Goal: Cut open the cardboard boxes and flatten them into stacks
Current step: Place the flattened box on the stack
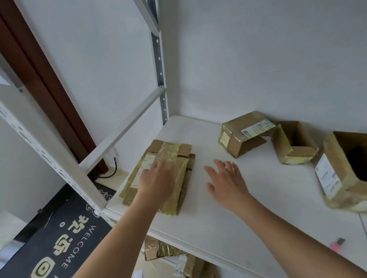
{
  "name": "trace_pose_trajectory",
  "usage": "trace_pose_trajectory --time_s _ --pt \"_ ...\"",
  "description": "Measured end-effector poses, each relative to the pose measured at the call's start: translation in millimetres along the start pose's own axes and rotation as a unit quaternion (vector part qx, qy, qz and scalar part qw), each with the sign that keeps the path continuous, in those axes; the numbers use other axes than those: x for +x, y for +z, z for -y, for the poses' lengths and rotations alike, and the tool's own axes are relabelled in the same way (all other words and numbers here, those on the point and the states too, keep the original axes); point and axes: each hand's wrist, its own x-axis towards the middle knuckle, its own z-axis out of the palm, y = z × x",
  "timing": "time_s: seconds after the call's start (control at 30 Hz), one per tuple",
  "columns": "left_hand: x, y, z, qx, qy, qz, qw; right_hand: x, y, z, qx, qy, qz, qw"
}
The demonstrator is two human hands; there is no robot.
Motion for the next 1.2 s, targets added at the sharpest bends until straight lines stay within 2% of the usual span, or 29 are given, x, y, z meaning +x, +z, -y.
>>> trace_pose_trajectory --time_s 0.1,0.3,0.37,0.43,0.63,0.73,0.83,0.9,1.0,1.13,1.2 --pt "13 -12 -33 -0.033 0.051 -0.040 0.997 -6 -13 -38 -0.007 0.042 -0.020 0.999" --pt "41 -4 -87 -0.035 0.117 -0.073 0.990 -2 -17 -94 -0.003 0.107 -0.051 0.993" --pt "52 5 -96 -0.028 0.127 -0.089 0.987 8 -10 -104 0.033 0.120 -0.073 0.990" --pt "62 13 -101 -0.014 0.137 -0.099 0.986 20 0 -109 0.115 0.137 -0.089 0.980" --pt "87 38 -100 0.021 0.140 -0.134 0.981 66 27 -120 0.354 0.144 -0.126 0.915" --pt "88 44 -99 0.021 0.141 -0.132 0.981 75 29 -118 0.506 0.148 -0.090 0.845" --pt "83 45 -97 0.017 0.132 -0.118 0.984 66 19 -110 0.600 0.166 -0.122 0.773" --pt "75 41 -96 0.012 0.123 -0.106 0.987 48 11 -106 0.617 0.208 -0.166 0.740" --pt "56 30 -101 0.000 0.121 -0.089 0.989 10 4 -102 0.618 0.265 -0.205 0.711" --pt "24 14 -112 -0.051 0.121 -0.070 0.989 -51 2 -97 0.625 0.291 -0.162 0.706" --pt "8 5 -117 -0.099 0.109 -0.045 0.988 -81 0 -93 0.658 0.285 -0.135 0.683"
